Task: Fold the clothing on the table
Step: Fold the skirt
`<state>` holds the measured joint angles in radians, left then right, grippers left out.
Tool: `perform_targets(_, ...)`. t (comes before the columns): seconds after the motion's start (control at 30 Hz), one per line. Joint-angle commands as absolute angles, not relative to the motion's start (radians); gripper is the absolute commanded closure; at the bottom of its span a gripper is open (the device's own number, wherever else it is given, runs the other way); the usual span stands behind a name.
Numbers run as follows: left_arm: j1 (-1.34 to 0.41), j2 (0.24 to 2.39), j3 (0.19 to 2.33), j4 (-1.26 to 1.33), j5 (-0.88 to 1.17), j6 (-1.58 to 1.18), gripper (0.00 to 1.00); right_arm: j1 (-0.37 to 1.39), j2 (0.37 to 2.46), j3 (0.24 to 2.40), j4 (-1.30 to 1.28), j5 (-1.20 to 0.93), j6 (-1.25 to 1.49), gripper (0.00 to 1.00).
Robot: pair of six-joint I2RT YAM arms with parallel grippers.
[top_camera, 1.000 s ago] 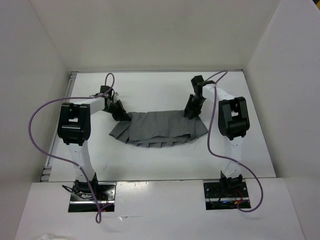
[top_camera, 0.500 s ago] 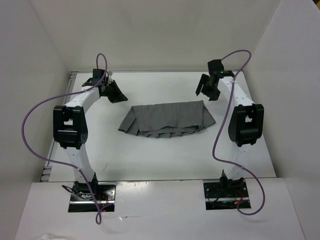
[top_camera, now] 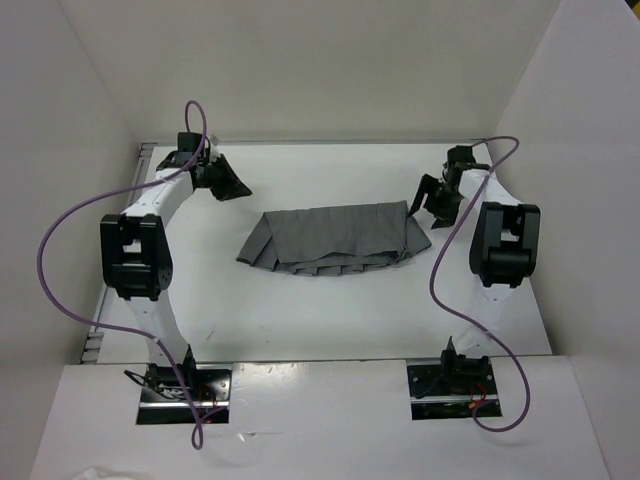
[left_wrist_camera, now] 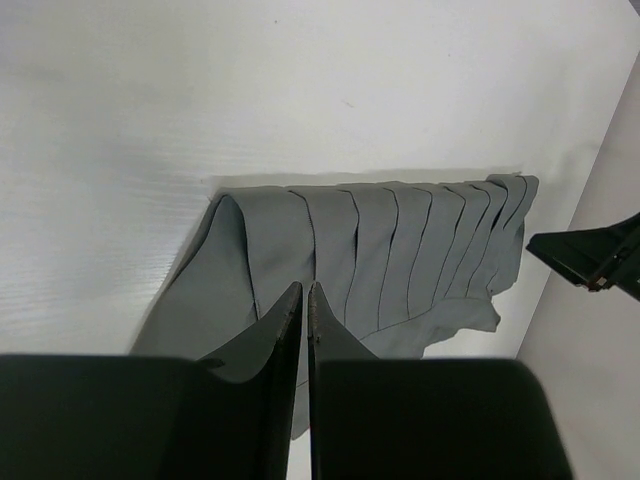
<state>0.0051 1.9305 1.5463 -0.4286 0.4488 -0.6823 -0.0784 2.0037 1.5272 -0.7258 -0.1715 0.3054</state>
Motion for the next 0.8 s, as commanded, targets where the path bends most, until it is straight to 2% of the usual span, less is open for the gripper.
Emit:
perform_targets(0.0,0.006,1.879,1.523,-0.410,0.486,-0.664,0.89,-0.126,2.026,1.470,-0.618,-0.405,0.268,0.16)
perform_targets(0.37,-0.043,1.879,1.535,-0.413,0.552,-0.663,0.89,-0.078,2.101,1.447,-0.618,-0.540,0.236,0.19)
perform_targets(0.43,-0.095,1.879,1.563,-0.422,0.578,-0.629,0.94,-0.069,2.102,1.447,-0.618,-0.560,0.236,0.25)
perform_targets(0.47,-0.116,1.879,1.577,-0.442,0.603,-0.615,0.97,-0.054,2.112,1.437,-0.618,-0.569,0.236,0.29)
perform_targets(0.5,-0.159,1.893,1.594,-0.452,0.618,-0.601,1.00,-0.040,2.112,1.427,-0.618,-0.569,0.236,0.47)
perform_targets(0.57,-0.202,1.933,1.646,-0.483,0.667,-0.560,1.00,-0.040,2.112,1.408,-0.618,-0.595,0.236,0.66)
perform_targets(0.6,-0.242,1.948,1.661,-0.483,0.684,-0.549,1.00,-0.029,2.112,1.393,-0.618,-0.595,0.247,0.83)
perform_targets(0.63,-0.259,1.963,1.676,-0.492,0.698,-0.539,1.00,-0.029,2.112,1.393,-0.618,-0.595,0.247,0.93)
perform_targets(0.67,-0.276,1.997,1.709,-0.492,0.719,-0.538,1.00,-0.029,2.103,1.382,-0.618,-0.574,0.247,1.00)
perform_targets(0.77,-0.324,2.068,1.755,-0.492,0.758,-0.528,1.00,-0.029,2.083,1.368,-0.618,-0.546,0.271,1.00)
